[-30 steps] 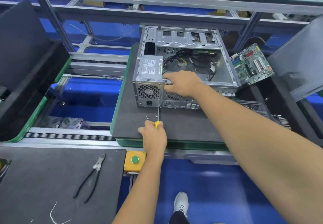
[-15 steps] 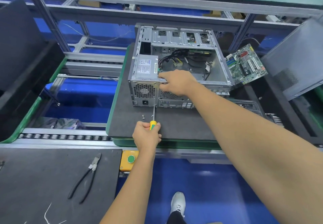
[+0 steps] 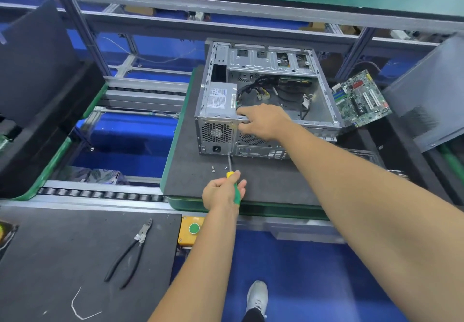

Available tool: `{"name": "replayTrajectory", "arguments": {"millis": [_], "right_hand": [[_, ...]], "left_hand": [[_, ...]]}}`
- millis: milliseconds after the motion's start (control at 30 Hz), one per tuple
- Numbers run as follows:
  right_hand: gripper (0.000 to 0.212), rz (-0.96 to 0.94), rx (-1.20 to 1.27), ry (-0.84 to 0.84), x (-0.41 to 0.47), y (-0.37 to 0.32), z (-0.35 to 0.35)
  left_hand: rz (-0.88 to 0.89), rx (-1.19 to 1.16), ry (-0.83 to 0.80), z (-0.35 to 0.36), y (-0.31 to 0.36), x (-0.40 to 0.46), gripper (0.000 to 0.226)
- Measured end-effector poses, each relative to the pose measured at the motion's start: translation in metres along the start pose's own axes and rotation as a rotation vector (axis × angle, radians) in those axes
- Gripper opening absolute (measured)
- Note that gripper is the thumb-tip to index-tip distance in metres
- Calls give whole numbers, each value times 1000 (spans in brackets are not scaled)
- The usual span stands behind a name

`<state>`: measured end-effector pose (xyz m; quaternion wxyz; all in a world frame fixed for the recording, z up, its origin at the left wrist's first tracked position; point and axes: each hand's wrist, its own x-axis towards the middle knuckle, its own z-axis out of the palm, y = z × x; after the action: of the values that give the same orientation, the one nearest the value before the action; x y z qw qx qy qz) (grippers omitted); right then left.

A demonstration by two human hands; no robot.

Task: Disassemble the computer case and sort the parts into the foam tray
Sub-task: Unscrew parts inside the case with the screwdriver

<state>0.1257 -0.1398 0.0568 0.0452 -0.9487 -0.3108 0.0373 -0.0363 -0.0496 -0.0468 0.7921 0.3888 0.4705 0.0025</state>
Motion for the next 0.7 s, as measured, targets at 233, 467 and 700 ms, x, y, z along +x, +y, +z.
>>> {"name": "replayTrajectory", "arguments": {"millis": [233, 467, 700], "right_hand": [[38, -11, 18, 7, -1, 3, 0], [37, -16, 12, 15, 0, 3, 1], [32, -24, 16, -5, 0, 5, 2]], "left_hand": [[159, 254, 60, -3, -18, 7, 34], [441, 688, 133, -4, -16, 6, 47], [363, 621, 76, -30, -6, 19, 25]]}}
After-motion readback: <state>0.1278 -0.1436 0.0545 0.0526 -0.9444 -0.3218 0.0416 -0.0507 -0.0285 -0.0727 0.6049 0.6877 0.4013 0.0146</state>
